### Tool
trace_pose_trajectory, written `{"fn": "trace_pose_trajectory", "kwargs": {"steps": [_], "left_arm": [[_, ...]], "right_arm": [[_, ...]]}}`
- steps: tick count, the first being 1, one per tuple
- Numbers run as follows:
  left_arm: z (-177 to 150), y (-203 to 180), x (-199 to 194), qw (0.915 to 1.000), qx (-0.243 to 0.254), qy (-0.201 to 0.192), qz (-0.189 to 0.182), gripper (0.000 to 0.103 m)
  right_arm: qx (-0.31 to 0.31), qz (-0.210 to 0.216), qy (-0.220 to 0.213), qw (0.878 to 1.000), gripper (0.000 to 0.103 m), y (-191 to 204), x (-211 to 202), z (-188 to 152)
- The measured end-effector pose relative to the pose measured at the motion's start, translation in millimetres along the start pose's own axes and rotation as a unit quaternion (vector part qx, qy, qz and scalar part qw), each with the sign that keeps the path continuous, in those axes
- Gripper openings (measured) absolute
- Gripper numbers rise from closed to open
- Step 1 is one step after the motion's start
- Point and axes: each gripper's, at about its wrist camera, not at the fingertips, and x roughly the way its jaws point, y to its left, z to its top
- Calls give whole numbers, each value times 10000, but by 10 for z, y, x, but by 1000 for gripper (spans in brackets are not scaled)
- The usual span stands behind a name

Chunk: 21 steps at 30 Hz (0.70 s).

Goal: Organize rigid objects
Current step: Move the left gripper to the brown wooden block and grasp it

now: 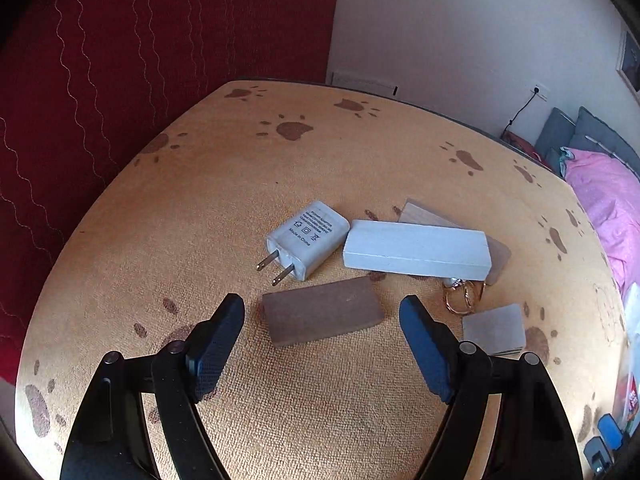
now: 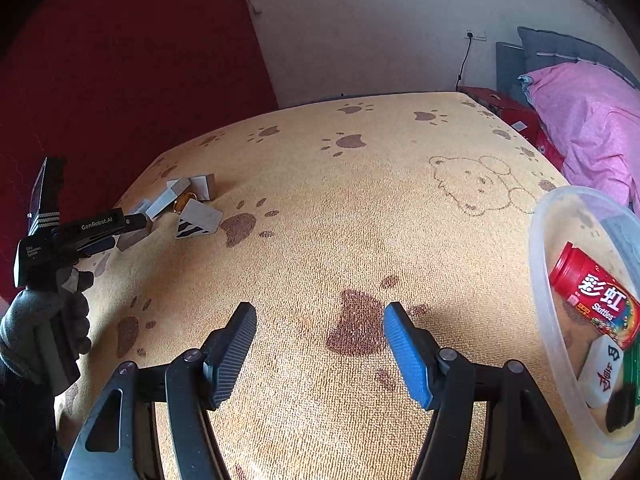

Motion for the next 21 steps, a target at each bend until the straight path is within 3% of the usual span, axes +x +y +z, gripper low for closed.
{"fn": "trace_pose_trajectory", "kwargs": {"steps": [4,14,16,18,21], "left_arm": [[25,15,73,9998,-62,32,169,81],[38,13,137,9998,-8,-3,193,80],[38,0,129,9999,54,-22,146,76],[33,-35,110,9999,154,-56,52,66],[17,-79,83,9996,266,-101,62,66]], "right_arm": [[-3,12,36,10000,70,8,25,-11],[-53,37,133,9999,70,59,77,-38],[-63,33,146,9999,70,70,83,-41],[-81,28,157,9998,70,81,86,-42],[-112,17,164,9998,70,94,81,-41]]}}
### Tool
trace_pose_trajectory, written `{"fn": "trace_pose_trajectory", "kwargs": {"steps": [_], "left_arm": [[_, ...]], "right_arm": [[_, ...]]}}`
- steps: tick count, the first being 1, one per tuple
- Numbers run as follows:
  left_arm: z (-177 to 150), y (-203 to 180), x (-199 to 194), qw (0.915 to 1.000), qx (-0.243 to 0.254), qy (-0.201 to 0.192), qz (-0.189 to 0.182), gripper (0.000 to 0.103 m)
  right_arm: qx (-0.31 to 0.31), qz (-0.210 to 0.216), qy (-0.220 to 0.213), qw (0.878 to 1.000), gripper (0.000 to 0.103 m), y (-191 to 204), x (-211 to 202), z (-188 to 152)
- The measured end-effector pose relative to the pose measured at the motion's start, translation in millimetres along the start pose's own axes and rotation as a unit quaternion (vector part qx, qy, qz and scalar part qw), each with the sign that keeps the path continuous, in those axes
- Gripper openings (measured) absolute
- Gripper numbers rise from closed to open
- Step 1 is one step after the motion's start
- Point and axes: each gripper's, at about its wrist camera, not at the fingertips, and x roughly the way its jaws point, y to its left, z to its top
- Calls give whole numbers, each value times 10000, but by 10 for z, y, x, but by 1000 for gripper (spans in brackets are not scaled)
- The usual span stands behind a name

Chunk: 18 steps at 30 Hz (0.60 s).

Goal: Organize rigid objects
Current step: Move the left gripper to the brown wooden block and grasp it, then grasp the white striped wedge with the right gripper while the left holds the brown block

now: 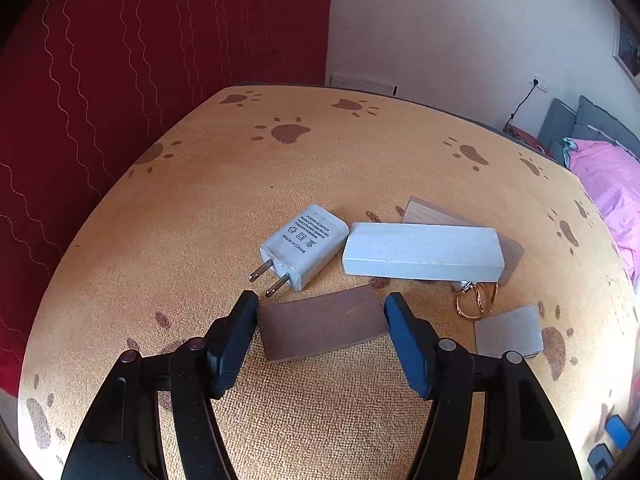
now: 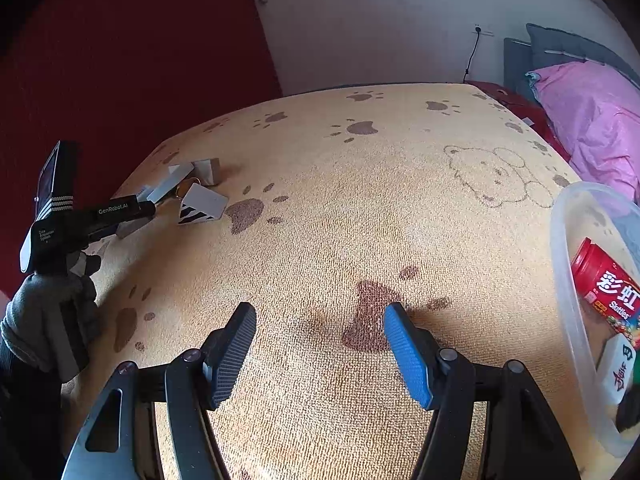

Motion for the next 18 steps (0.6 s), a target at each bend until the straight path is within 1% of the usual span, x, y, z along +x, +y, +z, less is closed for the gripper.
{"fn": "trace_pose_trajectory", "kwargs": {"steps": [7,11,18], "left_arm": [[-26,22,-78,9999,-19,-93,-69,66],[-76,41,-157,9998,-14,-138,-146,66],[-165,63,-297,9994,29,-189,-278,66]], "right_arm": [[-81,-24,13,10000,70,42,7,21],[-231,-16,5,9997,70,108,13,62],[-699,290,80,9971,70,319,123,250]]}}
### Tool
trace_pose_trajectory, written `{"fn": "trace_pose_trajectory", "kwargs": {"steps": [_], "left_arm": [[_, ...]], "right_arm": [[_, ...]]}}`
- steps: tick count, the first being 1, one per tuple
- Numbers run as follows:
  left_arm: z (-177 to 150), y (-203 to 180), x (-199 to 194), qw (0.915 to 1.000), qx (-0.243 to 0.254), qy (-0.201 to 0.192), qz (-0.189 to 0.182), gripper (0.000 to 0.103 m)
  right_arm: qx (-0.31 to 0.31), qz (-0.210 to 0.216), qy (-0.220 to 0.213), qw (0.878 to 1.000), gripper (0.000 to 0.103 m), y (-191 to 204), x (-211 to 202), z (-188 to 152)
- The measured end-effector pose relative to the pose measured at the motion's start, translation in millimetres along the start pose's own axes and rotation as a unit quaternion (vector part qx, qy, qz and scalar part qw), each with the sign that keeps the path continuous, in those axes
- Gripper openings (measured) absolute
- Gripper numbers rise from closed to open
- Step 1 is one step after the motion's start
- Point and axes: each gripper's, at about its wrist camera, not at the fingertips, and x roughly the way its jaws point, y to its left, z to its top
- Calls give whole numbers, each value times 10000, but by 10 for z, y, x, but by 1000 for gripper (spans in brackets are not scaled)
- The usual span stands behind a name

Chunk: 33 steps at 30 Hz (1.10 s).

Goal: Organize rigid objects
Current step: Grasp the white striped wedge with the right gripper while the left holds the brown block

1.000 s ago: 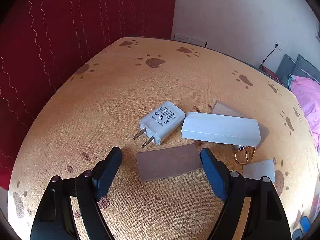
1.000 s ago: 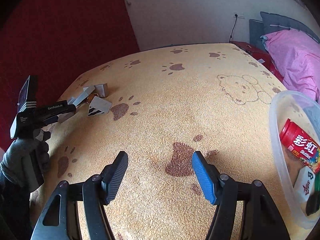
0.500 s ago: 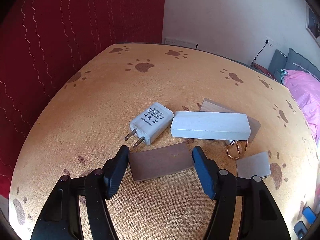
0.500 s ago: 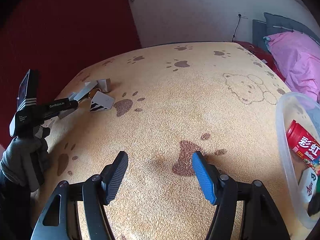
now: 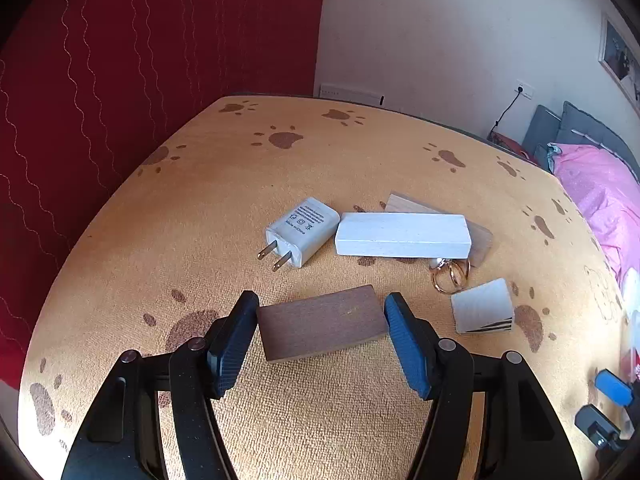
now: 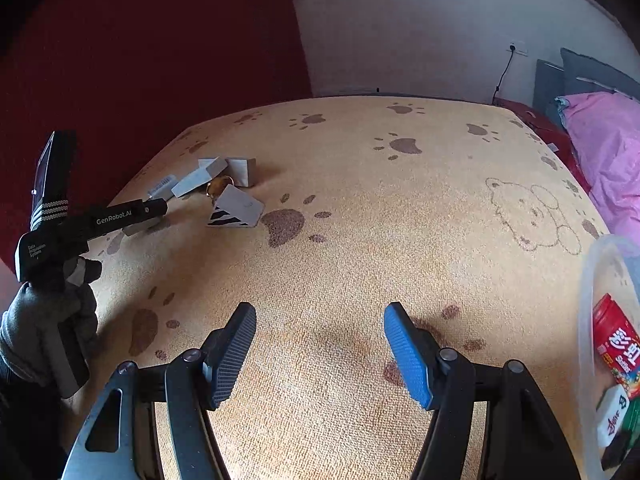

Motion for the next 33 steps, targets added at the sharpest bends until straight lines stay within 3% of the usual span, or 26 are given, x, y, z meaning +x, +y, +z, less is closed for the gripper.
{"fn": "trace_pose_trajectory", "kwargs": {"steps": [13,20,33], "left_arm": [[-153,-72,-114,9994,273,46,-182,66],[-179,-27,-45,9995,197,144,-220,66],[-179,-3,6,9992,144,215,-314,66]], "right_arm": [[-780,574,385,9946,70,352,676,467],[-1329,650,415,9881,67,512,870,671],[-1982,1217,481,9714,57,688,1014,755]]}}
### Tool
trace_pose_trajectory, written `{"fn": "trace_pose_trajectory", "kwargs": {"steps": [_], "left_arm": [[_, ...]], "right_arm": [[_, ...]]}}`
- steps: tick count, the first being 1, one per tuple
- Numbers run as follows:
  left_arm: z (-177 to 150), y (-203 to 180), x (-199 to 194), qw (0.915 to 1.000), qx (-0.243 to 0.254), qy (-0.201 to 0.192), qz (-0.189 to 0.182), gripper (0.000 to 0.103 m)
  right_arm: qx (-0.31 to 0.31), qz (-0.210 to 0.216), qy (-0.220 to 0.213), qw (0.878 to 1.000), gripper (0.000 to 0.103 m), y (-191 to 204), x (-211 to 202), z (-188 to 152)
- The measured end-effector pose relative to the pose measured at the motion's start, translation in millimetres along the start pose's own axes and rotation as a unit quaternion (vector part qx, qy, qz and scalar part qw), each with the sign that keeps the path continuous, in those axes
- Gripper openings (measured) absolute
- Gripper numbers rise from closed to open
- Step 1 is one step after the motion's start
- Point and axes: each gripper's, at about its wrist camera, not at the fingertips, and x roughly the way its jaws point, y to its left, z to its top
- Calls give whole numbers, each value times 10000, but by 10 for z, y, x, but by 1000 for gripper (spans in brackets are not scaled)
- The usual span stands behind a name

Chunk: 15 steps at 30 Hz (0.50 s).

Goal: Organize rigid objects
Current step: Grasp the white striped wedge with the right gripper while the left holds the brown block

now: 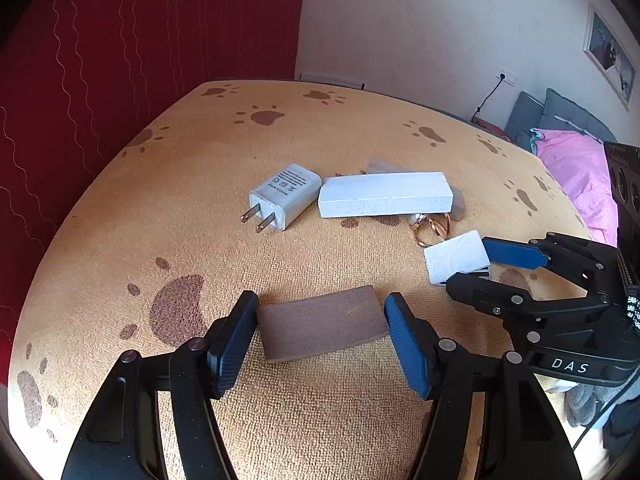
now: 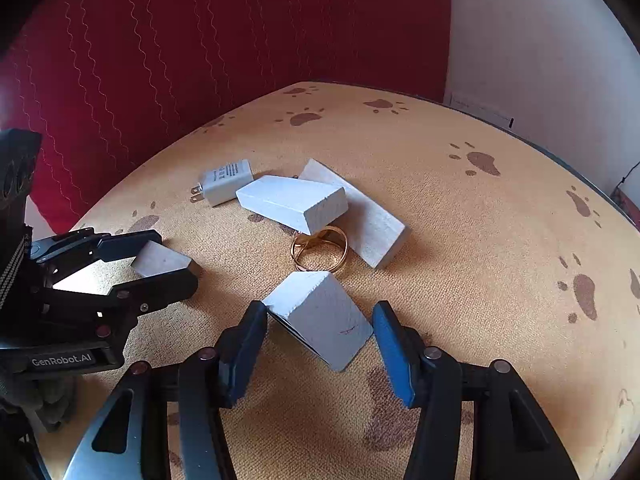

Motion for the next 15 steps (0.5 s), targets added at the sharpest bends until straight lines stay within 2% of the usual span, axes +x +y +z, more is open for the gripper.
{"fn": "trace_pose_trajectory", "kwargs": {"steps": [3,4,5,9,15], "left_arm": [[-1,0,-1,10000,-2,-1,-1,66],[0,1,1,10000,-4,-2,-2,66],[0,0,-1,10000,-2,0,-1,66],[-1,2,1,10000,-5,-2,-5,66],[-2,5,-1,10000,-21,-18,-27,66]], "right_arm": [[2,22,-31,10000,56,28,-29,2],[6,82,-13,10000,43,46,-45,1],[16,135,33,9999,40,69,-62,-9],[-11,192,144,9997,35,169,-76,-51],[157,92,64,9998,36,179,-52,-57]]}}
